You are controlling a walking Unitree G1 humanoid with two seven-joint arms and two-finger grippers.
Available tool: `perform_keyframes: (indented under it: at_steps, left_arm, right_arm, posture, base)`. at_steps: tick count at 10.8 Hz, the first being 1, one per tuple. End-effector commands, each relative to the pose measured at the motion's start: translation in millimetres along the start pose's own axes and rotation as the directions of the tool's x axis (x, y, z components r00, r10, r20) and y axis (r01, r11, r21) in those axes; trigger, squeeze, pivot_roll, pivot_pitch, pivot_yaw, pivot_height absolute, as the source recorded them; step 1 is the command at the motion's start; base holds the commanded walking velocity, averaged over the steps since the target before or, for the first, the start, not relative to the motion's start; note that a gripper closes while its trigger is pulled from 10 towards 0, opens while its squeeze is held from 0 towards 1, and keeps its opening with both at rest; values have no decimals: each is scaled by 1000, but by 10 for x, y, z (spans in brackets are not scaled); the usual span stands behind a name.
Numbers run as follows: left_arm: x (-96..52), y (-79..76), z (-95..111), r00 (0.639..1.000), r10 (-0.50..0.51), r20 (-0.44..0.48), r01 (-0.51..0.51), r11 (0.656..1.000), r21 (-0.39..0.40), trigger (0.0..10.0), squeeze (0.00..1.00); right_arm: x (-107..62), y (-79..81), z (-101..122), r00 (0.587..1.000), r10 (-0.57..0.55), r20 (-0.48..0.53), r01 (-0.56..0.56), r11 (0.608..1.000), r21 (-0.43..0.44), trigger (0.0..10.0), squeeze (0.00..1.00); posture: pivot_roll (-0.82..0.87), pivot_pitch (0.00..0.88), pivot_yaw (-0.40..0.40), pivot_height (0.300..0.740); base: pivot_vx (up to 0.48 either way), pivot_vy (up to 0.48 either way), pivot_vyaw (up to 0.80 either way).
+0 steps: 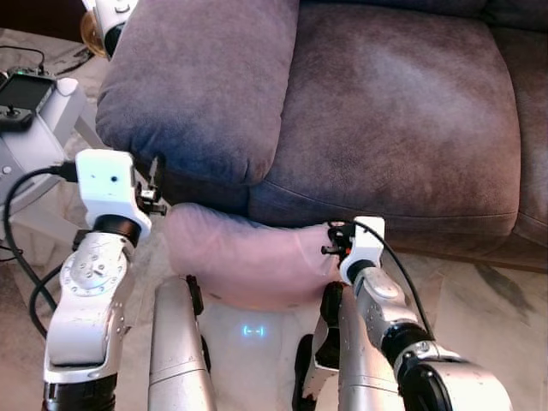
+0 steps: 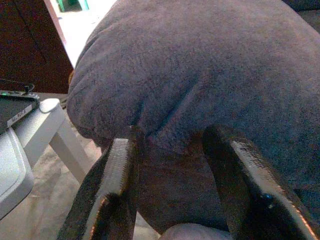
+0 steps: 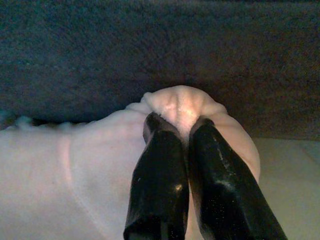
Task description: Move the pillow to the sofa from floor
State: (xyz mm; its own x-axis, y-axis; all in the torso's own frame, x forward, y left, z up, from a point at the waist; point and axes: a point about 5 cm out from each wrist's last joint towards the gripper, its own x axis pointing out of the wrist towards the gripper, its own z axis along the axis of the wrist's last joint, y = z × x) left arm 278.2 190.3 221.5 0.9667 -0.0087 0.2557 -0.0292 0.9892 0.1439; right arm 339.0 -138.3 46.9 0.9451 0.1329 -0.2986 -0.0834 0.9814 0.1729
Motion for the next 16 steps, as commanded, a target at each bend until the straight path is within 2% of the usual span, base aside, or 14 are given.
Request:
perform_keyframes:
  at_steps: [1,6,8,12,14,16]
  left_arm:
    - [-3,-10,-19,1000,-5,4,5,1000,4,10000,0]
    - [80,-20,-57,1000,3,25,-3,1000,-8,10000,0]
    - [128,-48,-65,999,-2,35,2,1000,-14,10000,0]
    - [217,-73,-61,998,-17,55,18,1000,-20,10000,0]
    - [241,-65,-58,998,-17,63,19,1000,-18,10000,0]
    - [272,-70,-56,997,-18,73,20,1000,-20,10000,0]
  right_arm:
    - [24,-52,310,986,-17,167,17,1000,-4,10000,0]
    - [23,-12,337,983,-21,180,25,999,-21,10000,0]
    - [20,-9,385,978,-23,208,22,1000,4,10000,0]
    - [12,-9,469,969,-24,245,25,1000,2,10000,0]
    - [8,30,527,960,-15,278,15,1000,2,10000,0]
    - [10,61,582,955,-7,297,8,1000,-4,10000,0]
  posture:
    - [218,245,-77,540]
    - [206,201,-86,540]
    - [193,184,-79,540]
    - [190,159,-67,540]
    - [189,153,-66,557]
    - [186,145,-68,596]
  base:
    - [0,0,0]
    - [0,0,0]
    - [0,0,0]
    - [0,0,0]
    - [0,0,0]
    - [0,0,0]
